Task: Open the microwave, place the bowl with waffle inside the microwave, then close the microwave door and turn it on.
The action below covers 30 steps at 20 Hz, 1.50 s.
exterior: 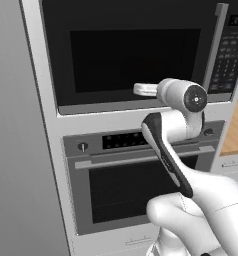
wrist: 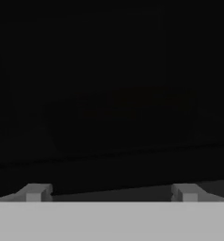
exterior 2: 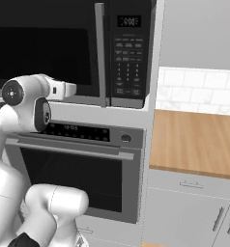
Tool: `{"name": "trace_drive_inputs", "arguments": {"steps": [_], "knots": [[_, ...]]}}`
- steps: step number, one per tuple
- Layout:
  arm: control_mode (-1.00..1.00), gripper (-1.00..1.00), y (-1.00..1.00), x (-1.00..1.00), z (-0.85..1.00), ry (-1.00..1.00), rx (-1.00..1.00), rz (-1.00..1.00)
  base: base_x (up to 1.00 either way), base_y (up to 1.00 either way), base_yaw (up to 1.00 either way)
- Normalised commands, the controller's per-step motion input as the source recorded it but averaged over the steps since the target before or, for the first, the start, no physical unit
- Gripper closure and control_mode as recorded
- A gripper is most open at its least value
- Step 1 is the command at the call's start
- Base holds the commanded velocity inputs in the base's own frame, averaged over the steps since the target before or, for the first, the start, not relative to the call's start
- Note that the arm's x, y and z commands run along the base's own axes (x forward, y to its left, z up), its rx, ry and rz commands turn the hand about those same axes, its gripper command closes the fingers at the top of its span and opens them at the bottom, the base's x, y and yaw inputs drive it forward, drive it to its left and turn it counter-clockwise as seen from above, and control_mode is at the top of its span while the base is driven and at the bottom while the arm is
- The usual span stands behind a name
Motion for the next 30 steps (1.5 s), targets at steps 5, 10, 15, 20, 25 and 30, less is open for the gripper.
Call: {"name": "trace_drive_inputs", "arguments": {"steps": [5, 10, 15, 20, 25, 30], "knots": [[-1.00, -1.00, -0.03, 0.15, 0.00, 0.00, 0.00, 0.08, 0.00, 0.00, 0.00], [-1.00, -1.00, -0.03, -0.06, 0.00, 0.00, 0.00, 0.04, 0.00, 0.00, 0.00], [-1.00, -1.00, -0.32, -0.62, 0.08, 0.00, 0.00, 0.00, 0.00, 0.00, 0.00], [-1.00, -1.00, -0.57, -0.57, 0.08, 0.00, 0.00, 0.00, 0.00, 0.00, 0.00], [-1.00, -1.00, -0.67, -0.36, 0.03, 0.00, 0.00, 0.00, 0.00, 0.00, 0.00], [-1.00, -1.00, -0.61, -0.37, 0.00, 0.00, 0.00, 0.00, 0.00, 0.00, 0.00]]}}
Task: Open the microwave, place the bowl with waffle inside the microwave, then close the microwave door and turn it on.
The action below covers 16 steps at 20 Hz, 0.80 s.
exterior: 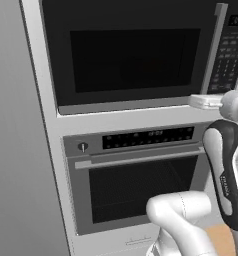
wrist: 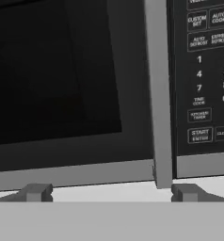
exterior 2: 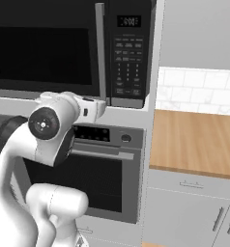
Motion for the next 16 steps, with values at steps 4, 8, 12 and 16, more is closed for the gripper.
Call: {"name": "trace_drive_inputs", "arguments": {"steps": [4, 8, 12, 16], "knots": [[-1.00, -1.00, -0.49, -0.30, 0.00, 0.00, 0.00, 0.00, 0.00, 0.00, 0.00], [-1.00, -1.00, -0.36, -0.14, 0.00, 0.00, 0.00, 0.00, 0.00, 0.00, 0.00], [-1.00, -1.00, -0.26, -0.05, 0.00, 0.00, 0.00, 0.00, 0.00, 0.00, 0.00], [-1.00, -1.00, -0.18, -0.03, 0.00, 0.01, 0.00, 0.00, 0.00, 0.00, 0.00]]}}
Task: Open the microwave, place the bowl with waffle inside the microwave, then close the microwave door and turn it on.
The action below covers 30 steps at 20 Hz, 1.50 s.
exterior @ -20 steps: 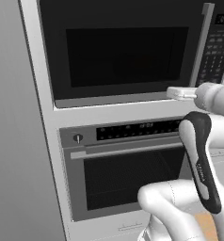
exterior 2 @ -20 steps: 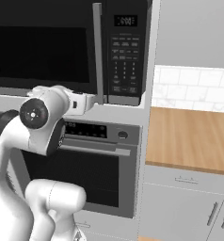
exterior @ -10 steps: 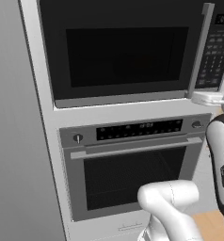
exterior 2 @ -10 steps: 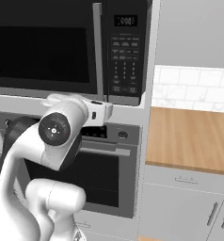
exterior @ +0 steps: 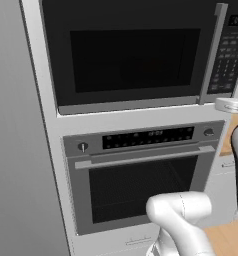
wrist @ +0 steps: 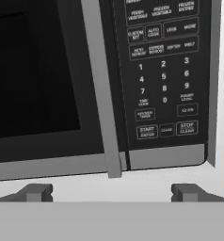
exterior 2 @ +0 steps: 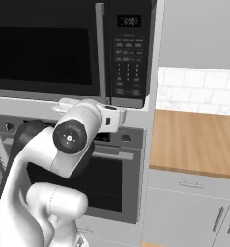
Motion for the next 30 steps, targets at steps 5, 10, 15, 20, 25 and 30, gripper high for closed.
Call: {"name": "trace_drive_inputs", "arguments": {"steps": [5, 10, 15, 20, 25, 30], "knots": [[-1.00, -1.00, -0.18, 0.00, 0.00, 0.00, 0.00, 0.00, 0.00, 0.00, 0.00], [-1.00, -1.00, -0.28, 0.00, 0.00, -0.02, 0.00, 0.00, 0.00, 0.00, 0.00], [-1.00, -1.00, -0.30, 0.00, 0.00, -0.12, -0.01, 0.00, 0.00, 0.00, 0.00], [-1.00, -1.00, -0.28, 0.00, 0.00, -0.04, -0.01, -0.01, 0.00, 0.00, 0.00], [-1.00, -1.00, -0.33, 0.00, 0.00, 0.00, 0.00, -0.03, 0.00, 0.00, 0.00], [-1.00, -1.00, -0.32, 0.00, 0.00, 0.00, 0.00, -0.01, 0.00, 0.00, 0.00]]}}
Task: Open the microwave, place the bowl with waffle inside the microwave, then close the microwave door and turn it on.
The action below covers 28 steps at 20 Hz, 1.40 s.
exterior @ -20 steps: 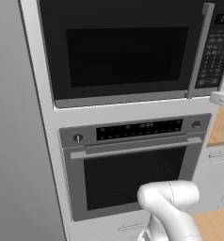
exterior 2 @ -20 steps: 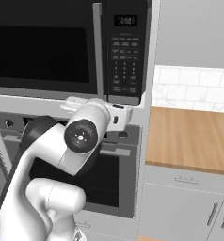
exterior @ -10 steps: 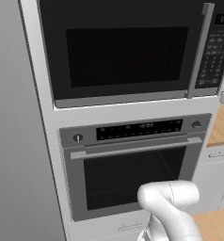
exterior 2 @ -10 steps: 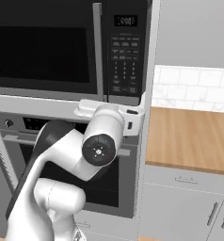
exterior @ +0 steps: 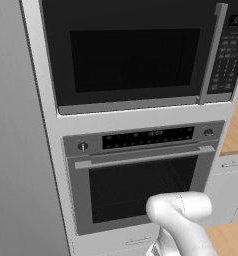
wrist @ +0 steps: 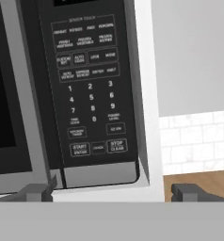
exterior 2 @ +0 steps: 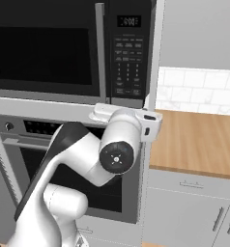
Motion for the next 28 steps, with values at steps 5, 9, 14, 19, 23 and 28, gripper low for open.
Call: {"name": "trace_drive_inputs", "arguments": {"steps": [5, 9, 14, 19, 23, 28], "knots": [[-1.00, -1.00, -0.12, 0.06, 0.00, 0.00, 0.00, 0.00, 0.00, 0.00, 0.00], [-1.00, -1.00, -0.01, 0.22, 0.00, 0.00, 0.00, 0.00, 0.00, 0.00, 0.00], [-1.00, -1.00, 0.00, 0.35, 0.00, 0.00, -0.01, -0.01, 0.00, 0.00, 0.00], [-1.00, -1.00, 0.00, 0.27, 0.00, 0.00, -0.01, -0.08, 0.00, 0.00, 0.00], [-1.00, -1.00, 0.03, 0.23, 0.00, 0.00, -0.02, -0.10, 0.00, 0.00, 0.00], [-1.00, -1.00, 0.01, 0.28, -0.02, 0.00, 0.00, -0.02, 0.00, 0.00, 0.00]]}}
